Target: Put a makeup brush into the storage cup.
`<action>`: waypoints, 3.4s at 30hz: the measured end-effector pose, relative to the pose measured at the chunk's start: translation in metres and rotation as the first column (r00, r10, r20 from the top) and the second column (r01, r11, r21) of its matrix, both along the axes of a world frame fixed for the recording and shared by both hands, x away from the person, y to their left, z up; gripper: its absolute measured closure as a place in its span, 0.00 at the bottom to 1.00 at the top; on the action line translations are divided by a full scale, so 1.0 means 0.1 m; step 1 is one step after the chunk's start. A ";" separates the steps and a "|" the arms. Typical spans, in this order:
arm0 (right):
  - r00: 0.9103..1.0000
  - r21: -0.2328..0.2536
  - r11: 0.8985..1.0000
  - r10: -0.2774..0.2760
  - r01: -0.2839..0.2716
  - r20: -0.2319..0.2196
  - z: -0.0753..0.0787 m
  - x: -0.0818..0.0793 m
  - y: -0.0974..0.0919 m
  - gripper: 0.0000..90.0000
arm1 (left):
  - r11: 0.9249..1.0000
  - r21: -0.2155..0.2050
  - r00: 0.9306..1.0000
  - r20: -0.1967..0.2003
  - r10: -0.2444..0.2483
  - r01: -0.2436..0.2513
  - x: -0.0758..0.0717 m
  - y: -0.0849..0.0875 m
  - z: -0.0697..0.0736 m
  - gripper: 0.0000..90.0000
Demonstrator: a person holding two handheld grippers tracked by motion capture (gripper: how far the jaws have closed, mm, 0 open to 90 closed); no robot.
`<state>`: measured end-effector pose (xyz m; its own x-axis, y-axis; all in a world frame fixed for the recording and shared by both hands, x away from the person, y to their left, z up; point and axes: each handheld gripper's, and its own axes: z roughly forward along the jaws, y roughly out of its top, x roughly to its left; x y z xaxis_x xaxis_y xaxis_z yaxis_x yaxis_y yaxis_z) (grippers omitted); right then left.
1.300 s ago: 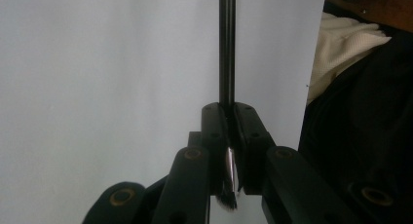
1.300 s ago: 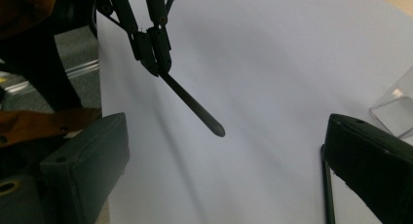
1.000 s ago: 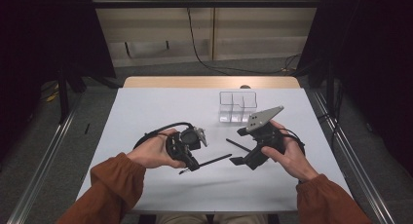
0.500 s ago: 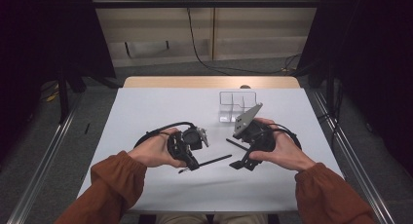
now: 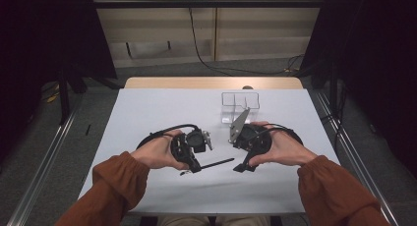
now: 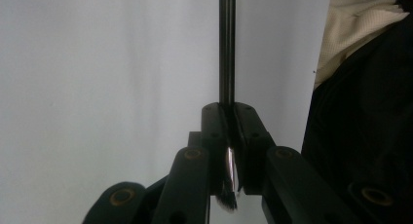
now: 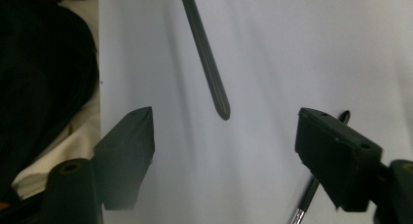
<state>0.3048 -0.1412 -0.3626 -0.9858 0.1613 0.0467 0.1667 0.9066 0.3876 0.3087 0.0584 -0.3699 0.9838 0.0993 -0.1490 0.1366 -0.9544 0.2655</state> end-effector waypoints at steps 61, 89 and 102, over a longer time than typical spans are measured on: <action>0.980 -0.057 0.993 0.091 -0.103 -0.178 -0.18 0.11 0.31 0.86 | 0.995 0.024 0.996 0.011 -0.094 0.094 0.00 -0.06 -0.04 0.93; 0.974 -0.016 0.993 0.113 -0.118 -0.199 -0.25 0.11 0.21 0.94 | 0.997 -0.076 1.000 -0.005 -0.022 0.021 -0.02 0.03 -0.09 0.88; 0.977 -0.006 0.996 0.081 -0.084 -0.195 -0.24 0.13 0.17 0.94 | 0.984 -0.159 0.997 -0.013 0.077 -0.078 0.08 0.16 -0.10 0.46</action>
<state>0.3175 -0.1246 -0.3867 -0.9679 0.0819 0.2375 0.1622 0.9257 0.3418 0.3162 0.0740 -0.3798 0.9730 0.1502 -0.1753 0.2111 -0.8863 0.4123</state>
